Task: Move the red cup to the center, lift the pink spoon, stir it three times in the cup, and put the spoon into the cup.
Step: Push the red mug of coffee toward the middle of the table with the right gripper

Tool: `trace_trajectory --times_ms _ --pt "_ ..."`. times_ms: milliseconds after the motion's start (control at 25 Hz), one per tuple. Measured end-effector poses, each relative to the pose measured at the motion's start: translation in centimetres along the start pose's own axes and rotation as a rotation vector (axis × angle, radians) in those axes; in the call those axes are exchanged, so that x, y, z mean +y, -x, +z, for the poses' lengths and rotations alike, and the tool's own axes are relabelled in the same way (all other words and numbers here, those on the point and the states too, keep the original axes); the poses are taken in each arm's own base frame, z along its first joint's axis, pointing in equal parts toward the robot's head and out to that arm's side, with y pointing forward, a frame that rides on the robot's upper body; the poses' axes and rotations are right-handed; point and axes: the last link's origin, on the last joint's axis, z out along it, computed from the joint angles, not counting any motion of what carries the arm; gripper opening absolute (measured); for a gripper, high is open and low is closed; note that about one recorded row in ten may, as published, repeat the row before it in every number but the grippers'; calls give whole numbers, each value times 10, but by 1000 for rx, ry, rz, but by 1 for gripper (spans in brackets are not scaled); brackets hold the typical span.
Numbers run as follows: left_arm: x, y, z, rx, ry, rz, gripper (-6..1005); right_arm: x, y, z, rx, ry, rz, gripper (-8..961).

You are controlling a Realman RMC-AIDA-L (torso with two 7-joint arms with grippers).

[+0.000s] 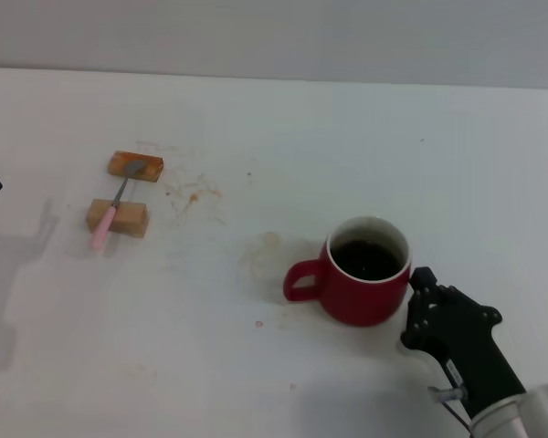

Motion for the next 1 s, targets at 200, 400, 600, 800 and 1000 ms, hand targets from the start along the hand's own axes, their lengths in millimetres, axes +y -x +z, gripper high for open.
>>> trace_trajectory --times_ms 200,400,600,800,1000 --pt "0 0 -1 -1 -2 -6 863 4 2 11 8 36 -17 1" --pt "0 2 -3 -9 0 -5 863 6 6 22 6 55 -27 0" --pt "-1 3 -5 -11 0 -6 863 3 7 25 0 55 -44 1" --pt "0 4 -6 -15 -1 -8 863 1 4 20 5 41 -39 0" --pt "-1 5 -10 -21 -6 -10 863 2 0 7 9 38 -33 -1"
